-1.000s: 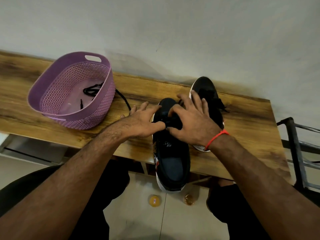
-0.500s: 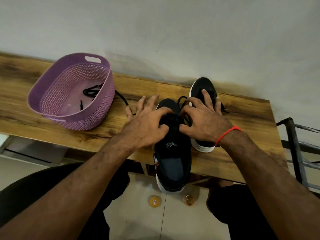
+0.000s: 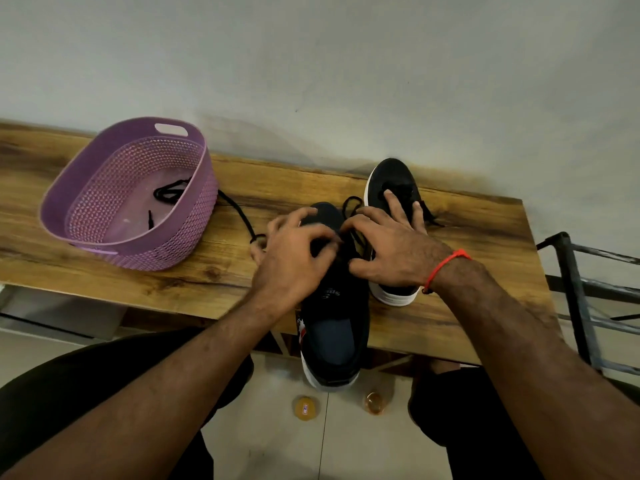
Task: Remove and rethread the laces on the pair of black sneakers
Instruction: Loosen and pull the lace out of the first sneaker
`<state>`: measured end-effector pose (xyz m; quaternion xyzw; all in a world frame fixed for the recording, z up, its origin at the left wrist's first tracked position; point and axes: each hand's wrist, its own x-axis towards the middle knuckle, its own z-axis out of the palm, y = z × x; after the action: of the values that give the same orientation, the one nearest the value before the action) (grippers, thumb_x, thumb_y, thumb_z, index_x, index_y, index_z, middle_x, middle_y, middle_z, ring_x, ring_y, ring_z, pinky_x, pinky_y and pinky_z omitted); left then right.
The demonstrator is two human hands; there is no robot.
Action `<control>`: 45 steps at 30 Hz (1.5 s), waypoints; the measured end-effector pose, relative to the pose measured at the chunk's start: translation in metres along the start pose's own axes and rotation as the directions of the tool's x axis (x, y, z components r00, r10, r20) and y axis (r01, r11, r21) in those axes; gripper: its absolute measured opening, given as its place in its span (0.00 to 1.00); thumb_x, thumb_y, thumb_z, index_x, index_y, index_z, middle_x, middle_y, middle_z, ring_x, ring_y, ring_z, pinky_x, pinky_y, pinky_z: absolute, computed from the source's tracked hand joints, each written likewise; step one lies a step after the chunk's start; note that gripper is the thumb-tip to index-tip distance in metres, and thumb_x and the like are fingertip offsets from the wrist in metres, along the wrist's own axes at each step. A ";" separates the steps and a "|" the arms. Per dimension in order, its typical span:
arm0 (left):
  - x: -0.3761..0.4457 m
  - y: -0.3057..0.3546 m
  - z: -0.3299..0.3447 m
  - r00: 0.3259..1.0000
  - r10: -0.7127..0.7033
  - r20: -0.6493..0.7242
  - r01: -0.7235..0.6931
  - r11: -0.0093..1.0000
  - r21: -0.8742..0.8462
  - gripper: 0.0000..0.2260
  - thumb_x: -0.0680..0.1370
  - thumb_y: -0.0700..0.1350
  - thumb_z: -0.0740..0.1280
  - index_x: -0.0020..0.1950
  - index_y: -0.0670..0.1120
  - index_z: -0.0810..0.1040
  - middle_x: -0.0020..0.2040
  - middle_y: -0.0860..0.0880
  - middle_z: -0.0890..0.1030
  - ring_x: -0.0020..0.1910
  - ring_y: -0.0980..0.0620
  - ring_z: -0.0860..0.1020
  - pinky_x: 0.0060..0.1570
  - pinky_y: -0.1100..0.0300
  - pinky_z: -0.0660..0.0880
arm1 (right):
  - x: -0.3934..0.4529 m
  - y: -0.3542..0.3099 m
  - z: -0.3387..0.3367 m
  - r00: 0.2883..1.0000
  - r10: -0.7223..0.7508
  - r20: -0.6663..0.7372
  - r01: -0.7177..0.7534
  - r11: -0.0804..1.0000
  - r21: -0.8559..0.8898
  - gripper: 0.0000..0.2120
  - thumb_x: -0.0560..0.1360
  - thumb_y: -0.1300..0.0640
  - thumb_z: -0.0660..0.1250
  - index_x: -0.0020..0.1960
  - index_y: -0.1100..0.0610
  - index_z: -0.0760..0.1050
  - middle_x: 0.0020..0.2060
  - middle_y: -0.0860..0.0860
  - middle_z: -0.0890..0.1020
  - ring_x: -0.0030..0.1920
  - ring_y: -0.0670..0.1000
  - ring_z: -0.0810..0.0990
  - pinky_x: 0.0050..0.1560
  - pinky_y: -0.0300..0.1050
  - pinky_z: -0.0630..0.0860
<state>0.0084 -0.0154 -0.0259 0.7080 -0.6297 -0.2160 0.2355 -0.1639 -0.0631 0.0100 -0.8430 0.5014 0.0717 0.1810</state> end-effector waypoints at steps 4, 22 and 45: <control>0.013 0.001 -0.024 0.788 -0.614 0.048 0.416 0.473 -0.777 0.06 0.82 0.50 0.65 0.51 0.52 0.81 0.45 0.48 0.79 0.38 0.56 0.72 0.33 0.65 0.70 | -0.001 0.002 0.000 1.000 0.008 -0.004 -0.008 1.000 0.025 0.27 0.73 0.42 0.66 0.70 0.41 0.63 0.79 0.48 0.54 0.79 0.58 0.34 0.73 0.69 0.30; -0.006 0.003 -0.007 0.998 0.053 0.029 -0.059 0.927 0.371 0.09 0.78 0.60 0.68 0.57 0.64 0.81 0.78 0.60 0.62 0.75 0.44 0.56 0.67 0.40 0.59 | -0.002 -0.001 0.002 1.000 -0.006 0.007 0.006 0.998 0.059 0.24 0.74 0.43 0.65 0.66 0.45 0.63 0.77 0.48 0.58 0.79 0.58 0.36 0.73 0.68 0.30; -0.006 0.011 -0.002 0.996 0.054 0.064 -0.073 0.932 0.354 0.14 0.76 0.62 0.70 0.61 0.66 0.80 0.83 0.56 0.50 0.79 0.41 0.45 0.72 0.33 0.52 | -0.005 0.001 0.004 1.000 -0.004 0.007 0.003 0.997 0.071 0.27 0.74 0.42 0.64 0.69 0.44 0.58 0.79 0.50 0.56 0.79 0.58 0.36 0.74 0.68 0.31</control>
<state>0.0006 -0.0108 -0.0179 0.7121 -0.6872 -0.1095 0.0932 -0.1667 -0.0579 0.0076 -0.8367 0.5015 0.0563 0.2129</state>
